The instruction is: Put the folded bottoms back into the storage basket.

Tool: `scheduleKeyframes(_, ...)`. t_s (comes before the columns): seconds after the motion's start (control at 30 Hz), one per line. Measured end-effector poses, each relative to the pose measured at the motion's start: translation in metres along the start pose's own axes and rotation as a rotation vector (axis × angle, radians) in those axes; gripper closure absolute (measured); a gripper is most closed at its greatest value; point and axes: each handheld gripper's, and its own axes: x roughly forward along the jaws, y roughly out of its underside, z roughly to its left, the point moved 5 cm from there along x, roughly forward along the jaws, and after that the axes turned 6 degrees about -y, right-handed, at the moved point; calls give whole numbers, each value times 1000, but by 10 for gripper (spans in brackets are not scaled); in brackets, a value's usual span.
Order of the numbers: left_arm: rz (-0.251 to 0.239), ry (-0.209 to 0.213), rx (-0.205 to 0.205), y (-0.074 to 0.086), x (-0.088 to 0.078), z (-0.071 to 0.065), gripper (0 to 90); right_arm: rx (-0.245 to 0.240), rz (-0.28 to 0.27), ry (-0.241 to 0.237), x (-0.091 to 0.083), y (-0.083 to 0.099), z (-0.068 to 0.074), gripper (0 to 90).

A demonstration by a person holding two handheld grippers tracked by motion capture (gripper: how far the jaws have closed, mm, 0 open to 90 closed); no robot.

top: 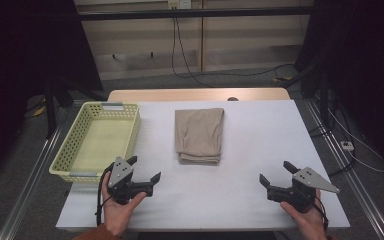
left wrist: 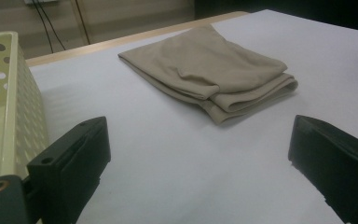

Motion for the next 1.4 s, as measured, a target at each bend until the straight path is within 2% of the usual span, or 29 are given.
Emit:
scheduleKeyframes(0.53, 19, 19, 24, -2, 7, -8, 50, 2, 9, -8, 1, 1, 0, 54)
scheduleKeyframes(0.87, 37, 63, 26, -6, 15, -17, 42, 7, 14, -8, 2, 2, 0, 55)
scheduleKeyframes(1.2, 22, 88, 29, -17, 24, -22, 37, 20, 13, -6, 1, 3, -2, 56)
scheduleKeyframes(1.4, 30, 100, 27, -23, 33, -24, 38, 20, 14, -9, 0, 4, -3, 57)
